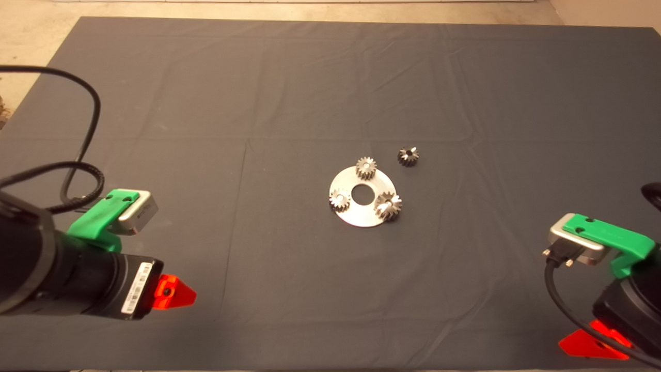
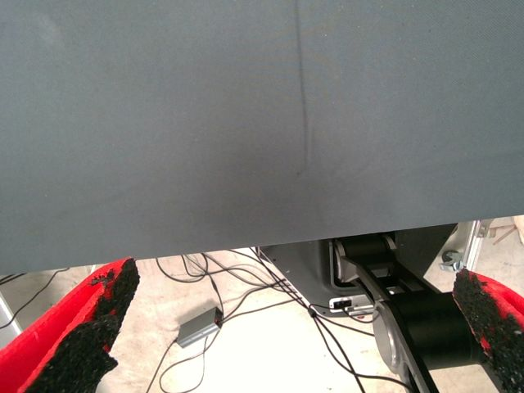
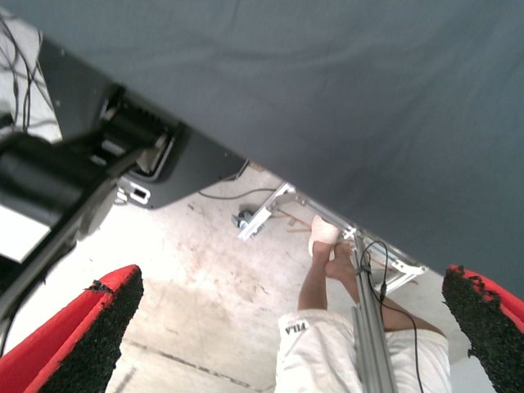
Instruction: Remove an incorrectly installed larger gear and replace it with the correct smaller gear
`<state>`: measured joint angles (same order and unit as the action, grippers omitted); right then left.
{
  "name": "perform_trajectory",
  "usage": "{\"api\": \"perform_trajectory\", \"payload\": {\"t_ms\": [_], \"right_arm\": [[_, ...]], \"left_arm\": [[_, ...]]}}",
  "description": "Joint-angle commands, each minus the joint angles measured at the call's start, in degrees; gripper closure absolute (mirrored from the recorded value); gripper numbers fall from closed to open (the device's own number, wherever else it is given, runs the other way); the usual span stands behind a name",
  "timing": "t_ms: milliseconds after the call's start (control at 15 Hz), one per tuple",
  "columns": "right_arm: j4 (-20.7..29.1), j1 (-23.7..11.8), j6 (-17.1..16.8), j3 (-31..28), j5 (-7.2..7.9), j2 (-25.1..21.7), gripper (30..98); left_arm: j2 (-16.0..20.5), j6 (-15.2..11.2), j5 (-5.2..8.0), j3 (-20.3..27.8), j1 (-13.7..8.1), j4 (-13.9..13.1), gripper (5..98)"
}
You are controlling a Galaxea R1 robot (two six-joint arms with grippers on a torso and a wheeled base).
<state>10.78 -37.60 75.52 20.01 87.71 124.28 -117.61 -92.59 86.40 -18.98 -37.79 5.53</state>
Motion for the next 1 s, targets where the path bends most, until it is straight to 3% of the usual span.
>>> {"api": "perform_trajectory", "payload": {"t_ms": [0,333,467,667,933], "right_arm": [[-7.4,0.7,-7.4,15.2,4.22,11.2,31.7],[-18.9,6.6,-13.7,26.5,4.65,25.0,31.7],[-23.0,9.5,-13.9,29.0,6.33,28.4,31.7],[-28.2,13.6,-14.2,30.9,6.51,29.3,31.7],[-32.8,15.7,-15.8,32.0,6.68,29.0,31.7]], "left_arm": [[-0.6,-0.1,0.08,0.9,-0.4,-1.0,5.4],[-0.6,-0.2,0.09,0.9,-0.4,-1.0,5.4],[-0.6,-0.2,0.13,0.9,-0.4,-1.0,5.4],[-0.6,-0.2,0.11,0.9,-0.4,-1.0,5.4],[-0.6,-0.2,0.15,0.9,-0.4,-1.0,5.4]]}}
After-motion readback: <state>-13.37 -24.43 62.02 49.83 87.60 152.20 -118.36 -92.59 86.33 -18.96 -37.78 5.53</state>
